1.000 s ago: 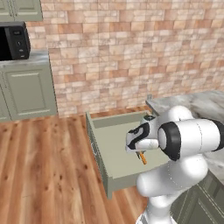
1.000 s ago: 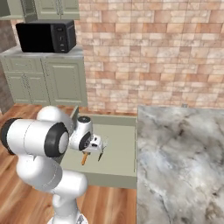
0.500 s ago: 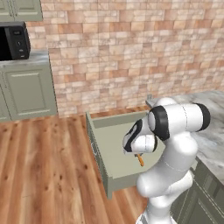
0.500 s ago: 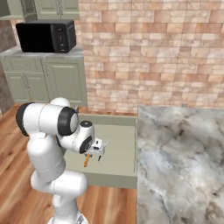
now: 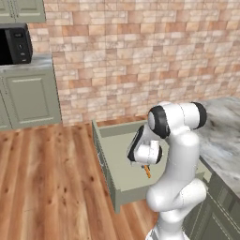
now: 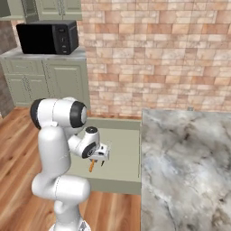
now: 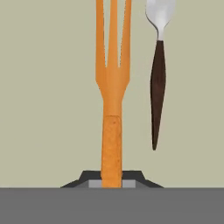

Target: Organize the utensils by type. Pick up the wooden spoons from the counter and place them in the open cabinet. Then pick up the metallic utensils from the counter and place them in the open drawer.

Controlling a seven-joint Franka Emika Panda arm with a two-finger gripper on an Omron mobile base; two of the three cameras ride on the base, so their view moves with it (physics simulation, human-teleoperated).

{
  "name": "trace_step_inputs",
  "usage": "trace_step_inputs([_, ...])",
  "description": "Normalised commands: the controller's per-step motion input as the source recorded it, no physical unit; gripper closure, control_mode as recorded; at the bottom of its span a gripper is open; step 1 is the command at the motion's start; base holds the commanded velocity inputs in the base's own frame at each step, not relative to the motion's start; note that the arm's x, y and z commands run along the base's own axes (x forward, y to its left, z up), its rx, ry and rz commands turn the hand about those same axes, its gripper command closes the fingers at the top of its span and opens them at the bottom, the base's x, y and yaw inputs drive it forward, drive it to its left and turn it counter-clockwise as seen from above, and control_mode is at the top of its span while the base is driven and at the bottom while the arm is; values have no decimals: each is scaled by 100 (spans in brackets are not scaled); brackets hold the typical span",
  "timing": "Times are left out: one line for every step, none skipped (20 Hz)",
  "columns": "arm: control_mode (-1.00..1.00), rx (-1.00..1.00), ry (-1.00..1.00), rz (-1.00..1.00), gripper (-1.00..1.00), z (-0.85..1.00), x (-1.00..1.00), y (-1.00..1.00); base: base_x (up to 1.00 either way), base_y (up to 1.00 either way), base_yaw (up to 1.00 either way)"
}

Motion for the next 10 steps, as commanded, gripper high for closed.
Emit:
trace_step_inputs([-100, 0, -3, 0, 100, -34, 26, 0, 0, 0, 0])
trace_step_inputs([-100, 0, -3, 0, 100, -34, 22, 0, 0, 0, 0])
trace_step_inputs([-100, 0, -5, 0, 100, -33, 13, 0, 0, 0, 0])
trace_step_inputs([-100, 0, -5, 0, 100, -29, 10, 0, 0, 0, 0])
trace_step_inputs([-100, 0, -5, 0, 100, -29, 4, 0, 0, 0, 0])
trace_step_inputs([-100, 0, -7, 0, 100, -29, 2, 0, 0, 0, 0])
trace_step_inputs([-100, 0, -8, 0, 100, -29, 3, 0, 0, 0, 0])
trace_step_inputs([-100, 0, -9, 0, 100, -29, 3, 0, 0, 0, 0])
trace_step_inputs([-100, 0, -8, 0, 100, -29, 5, 0, 0, 0, 0])
trace_step_inputs([-100, 0, -9, 0, 100, -28, 4, 0, 0, 0, 0])
